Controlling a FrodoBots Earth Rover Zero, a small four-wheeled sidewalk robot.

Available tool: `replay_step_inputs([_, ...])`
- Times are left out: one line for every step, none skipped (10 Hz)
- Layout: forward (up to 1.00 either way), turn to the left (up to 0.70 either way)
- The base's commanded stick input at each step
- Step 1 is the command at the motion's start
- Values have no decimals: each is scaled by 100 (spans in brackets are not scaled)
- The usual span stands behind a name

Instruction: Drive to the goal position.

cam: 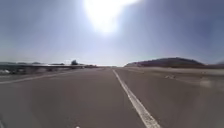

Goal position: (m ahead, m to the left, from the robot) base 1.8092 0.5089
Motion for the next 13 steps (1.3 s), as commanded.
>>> replay_step_inputs([70,0])
replay_step_inputs([70,0])
replay_step_inputs([70,0])
replay_step_inputs([70,0])
replay_step_inputs([70,0])
replay_step_inputs([70,0])
replay_step_inputs([70,0])
replay_step_inputs([70,0])
replay_step_inputs([70,0])
replay_step_inputs([70,0])
replay_step_inputs([70,0])
replay_step_inputs([70,0])
replay_step_inputs([70,0])
